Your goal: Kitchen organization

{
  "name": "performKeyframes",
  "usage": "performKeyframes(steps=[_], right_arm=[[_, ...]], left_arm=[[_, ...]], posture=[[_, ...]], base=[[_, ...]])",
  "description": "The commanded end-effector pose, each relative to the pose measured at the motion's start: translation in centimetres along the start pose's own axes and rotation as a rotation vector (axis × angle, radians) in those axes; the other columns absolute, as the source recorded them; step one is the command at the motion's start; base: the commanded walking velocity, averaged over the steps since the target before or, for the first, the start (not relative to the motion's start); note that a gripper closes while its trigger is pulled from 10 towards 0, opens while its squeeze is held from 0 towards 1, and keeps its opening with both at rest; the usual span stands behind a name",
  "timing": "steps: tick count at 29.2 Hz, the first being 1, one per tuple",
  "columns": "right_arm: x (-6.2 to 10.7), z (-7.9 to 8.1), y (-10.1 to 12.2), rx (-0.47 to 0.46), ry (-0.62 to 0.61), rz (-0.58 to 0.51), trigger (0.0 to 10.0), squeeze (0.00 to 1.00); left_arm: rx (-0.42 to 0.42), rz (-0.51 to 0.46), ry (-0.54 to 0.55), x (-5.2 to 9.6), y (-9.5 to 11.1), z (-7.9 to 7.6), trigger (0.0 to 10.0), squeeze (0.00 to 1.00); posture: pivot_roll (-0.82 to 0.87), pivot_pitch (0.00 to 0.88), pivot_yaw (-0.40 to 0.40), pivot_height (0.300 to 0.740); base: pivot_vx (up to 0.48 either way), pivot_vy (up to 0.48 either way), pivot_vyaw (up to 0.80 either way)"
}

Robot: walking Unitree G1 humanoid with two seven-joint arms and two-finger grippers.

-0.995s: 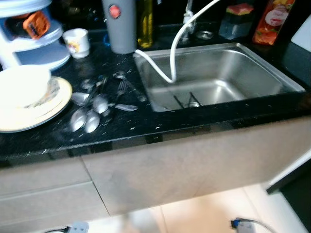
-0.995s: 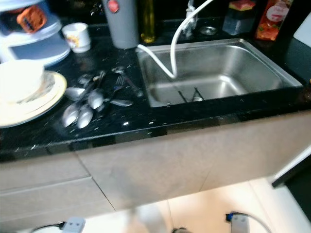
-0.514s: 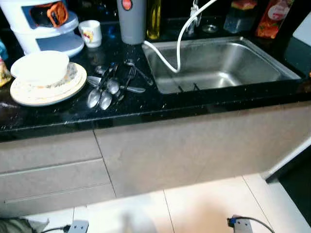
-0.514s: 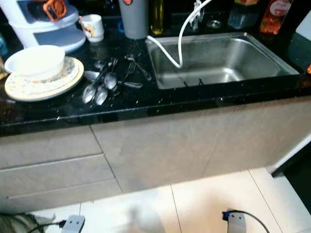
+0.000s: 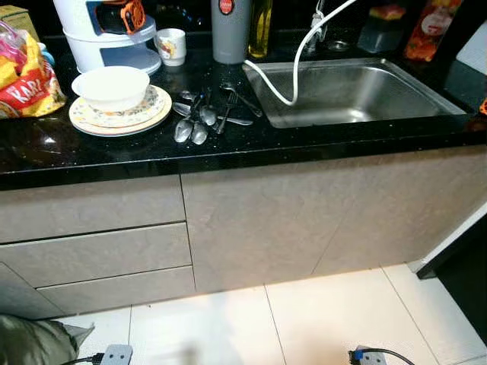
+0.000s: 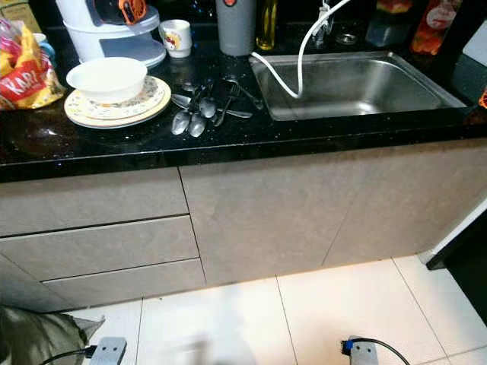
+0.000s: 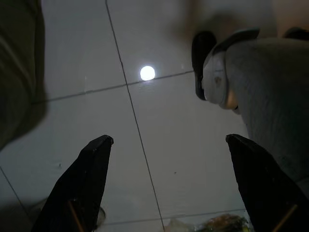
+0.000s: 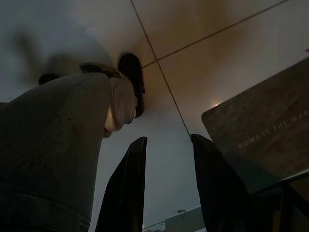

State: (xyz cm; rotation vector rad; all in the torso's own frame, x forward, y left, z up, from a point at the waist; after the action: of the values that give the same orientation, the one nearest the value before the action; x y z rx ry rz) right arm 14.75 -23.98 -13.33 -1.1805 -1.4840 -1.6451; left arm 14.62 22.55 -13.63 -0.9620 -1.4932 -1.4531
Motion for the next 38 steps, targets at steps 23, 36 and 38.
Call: performKeyframes(steps=[23, 36, 38], right_arm=[[-0.1, 0.3, 0.2, 0.021, 0.013, 0.004, 10.0, 0.0], [-0.1, 0.3, 1.4, 0.034, 0.022, -0.022, 10.0, 0.0], [-0.1, 0.2, 1.6, 0.034, 0.022, -0.025, 10.0, 0.0]], left_arm=[[0.022, -0.031, 0.001, -0.1, 0.9, -0.1, 10.0, 0.0], [-0.16, -0.524, -0.148, 2.0, 12.5, -2.6, 10.0, 0.0], [-0.197, -0.649, -0.189, 3.1, 15.0, -3.2, 10.0, 0.0]], posture=[[0.0, 0.053, -0.039, 0.74], [0.02, 0.061, -0.051, 0.74], [0.02, 0.061, -0.051, 0.74]], base=[[0.0, -0.176, 0.0], [0.0, 0.0, 0.0], [0.0, 0.0, 0.0]])
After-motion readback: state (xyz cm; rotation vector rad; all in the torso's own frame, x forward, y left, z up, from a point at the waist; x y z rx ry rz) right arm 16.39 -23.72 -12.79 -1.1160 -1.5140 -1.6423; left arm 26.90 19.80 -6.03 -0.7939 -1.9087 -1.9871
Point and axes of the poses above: a point about 5 cm out from each wrist's last joint towards the gripper, its own x axis pointing back from the gripper into the wrist, its own y axis along the axis of the wrist's last joint, z = x × y, the point moved 4 cm from there along -x, pointing out of the wrist towards the gripper, and after that the axes turned 3 degrees about x, right-handed, at the moved point
